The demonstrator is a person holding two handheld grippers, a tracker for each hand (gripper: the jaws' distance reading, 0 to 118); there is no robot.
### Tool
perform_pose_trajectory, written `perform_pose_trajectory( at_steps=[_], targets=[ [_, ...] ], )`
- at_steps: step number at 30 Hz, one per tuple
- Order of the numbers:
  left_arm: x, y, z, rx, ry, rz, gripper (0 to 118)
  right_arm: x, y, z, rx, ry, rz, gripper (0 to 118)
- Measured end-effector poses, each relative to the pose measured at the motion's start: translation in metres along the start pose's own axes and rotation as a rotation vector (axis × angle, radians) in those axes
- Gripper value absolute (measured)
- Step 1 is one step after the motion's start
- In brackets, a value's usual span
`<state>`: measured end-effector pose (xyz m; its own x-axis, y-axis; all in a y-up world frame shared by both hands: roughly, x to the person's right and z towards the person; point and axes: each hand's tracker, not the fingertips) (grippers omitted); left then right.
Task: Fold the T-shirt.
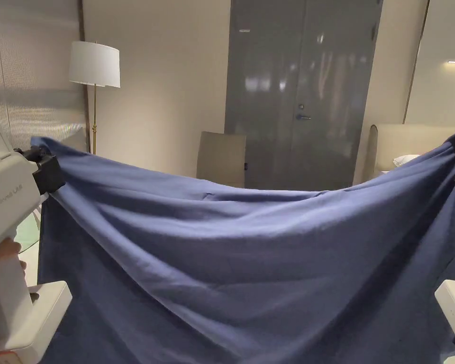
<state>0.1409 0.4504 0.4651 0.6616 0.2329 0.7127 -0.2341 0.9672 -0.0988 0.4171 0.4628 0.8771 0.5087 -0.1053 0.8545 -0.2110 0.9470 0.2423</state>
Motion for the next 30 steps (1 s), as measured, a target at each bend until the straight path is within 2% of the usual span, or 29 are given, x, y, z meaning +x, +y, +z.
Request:
perform_pose_trajectory(
  at_steps=[7, 11, 16, 25, 30],
  targets=[
    [0.0, 0.036, -0.043, 0.026, 0.017, -0.011, 3, -0.017, 0.023, -0.053, 0.02, 0.018, 0.006, 2],
    [-0.004, 0.052, -0.082, 0.018, 0.027, 0.001, 3, -0.03, 0.03, -0.096, 0.036, 0.022, 0.047, 2],
    [-0.006, 0.063, -0.141, 0.007, 0.044, 0.036, 3, -0.042, 0.033, -0.159, 0.027, 0.04, 0.05, 3],
    [0.004, 0.06, -0.254, 0.003, 0.06, 0.05, 3, -0.061, 0.002, -0.278, -0.022, 0.005, 0.045, 3],
    [0.011, 0.053, -0.298, 0.017, 0.097, 0.052, 3, -0.072, -0.019, -0.319, -0.04, -0.003, 0.091, 3]
  ],
)
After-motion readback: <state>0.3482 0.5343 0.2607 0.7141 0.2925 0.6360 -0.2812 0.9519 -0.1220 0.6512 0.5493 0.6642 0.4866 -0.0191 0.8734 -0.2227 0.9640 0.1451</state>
